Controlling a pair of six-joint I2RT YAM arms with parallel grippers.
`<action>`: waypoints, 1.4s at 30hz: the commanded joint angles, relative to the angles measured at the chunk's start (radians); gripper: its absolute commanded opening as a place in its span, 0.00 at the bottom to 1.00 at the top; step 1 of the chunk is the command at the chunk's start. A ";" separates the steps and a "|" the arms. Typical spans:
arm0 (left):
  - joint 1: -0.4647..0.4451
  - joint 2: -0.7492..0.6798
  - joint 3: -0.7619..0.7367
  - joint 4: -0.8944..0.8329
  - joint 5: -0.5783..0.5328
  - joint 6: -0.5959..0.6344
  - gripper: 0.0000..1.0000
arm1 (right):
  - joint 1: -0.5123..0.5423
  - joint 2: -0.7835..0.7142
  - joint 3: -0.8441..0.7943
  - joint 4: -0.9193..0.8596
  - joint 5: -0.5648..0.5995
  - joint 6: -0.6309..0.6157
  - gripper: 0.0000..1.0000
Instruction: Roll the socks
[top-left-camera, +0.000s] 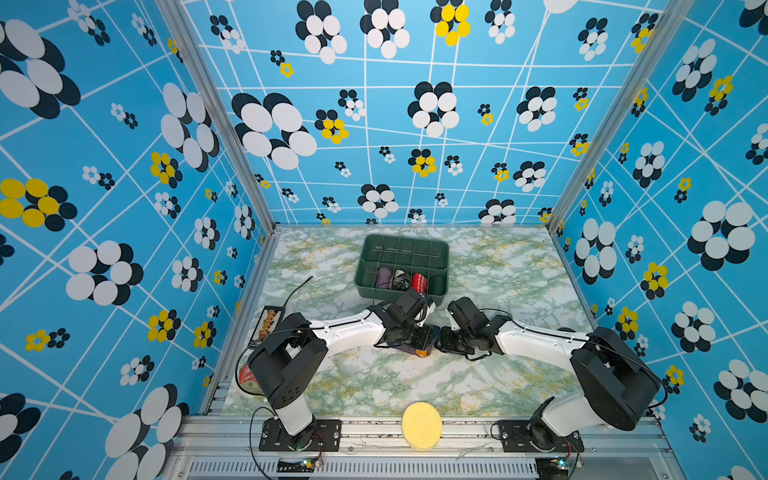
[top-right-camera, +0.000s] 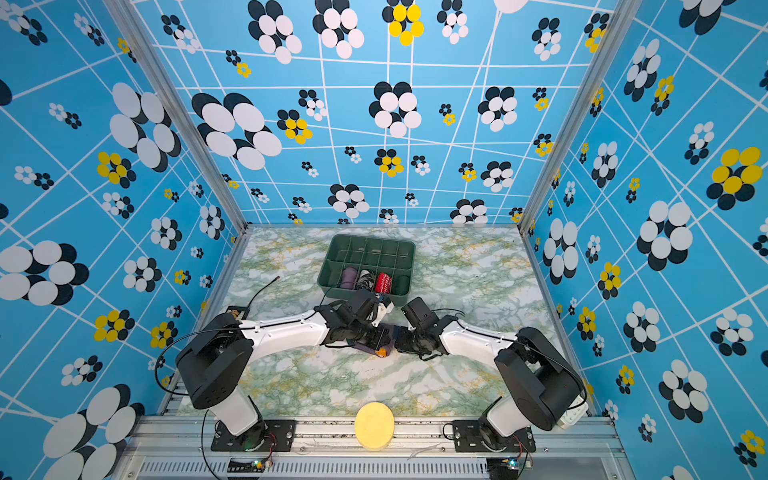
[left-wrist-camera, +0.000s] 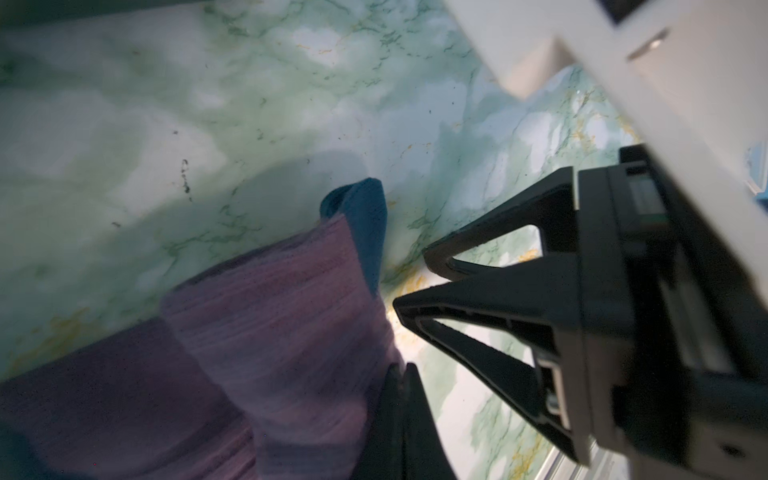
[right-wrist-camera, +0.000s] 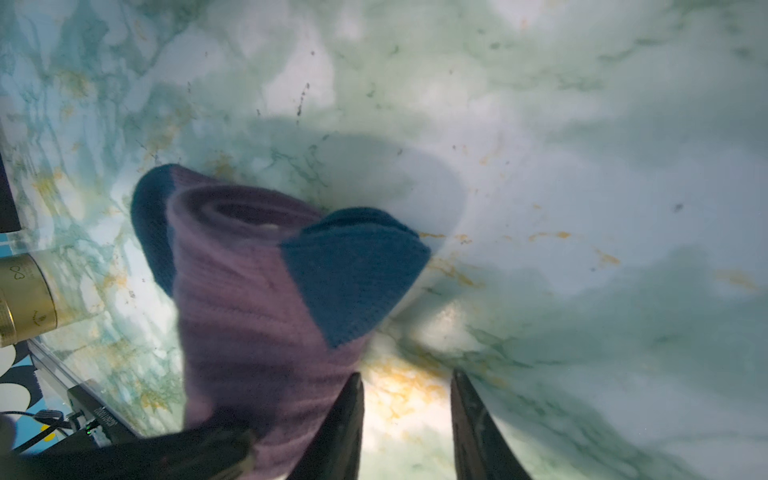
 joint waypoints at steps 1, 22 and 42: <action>-0.005 0.019 0.028 -0.084 -0.048 0.034 0.00 | -0.009 0.000 -0.024 0.012 -0.011 0.015 0.37; 0.130 -0.056 -0.176 0.107 0.024 -0.031 0.00 | -0.032 0.003 -0.113 0.284 -0.155 0.130 0.37; 0.139 -0.240 -0.156 -0.045 -0.242 0.028 0.00 | -0.030 -0.005 -0.112 0.285 -0.120 0.136 0.38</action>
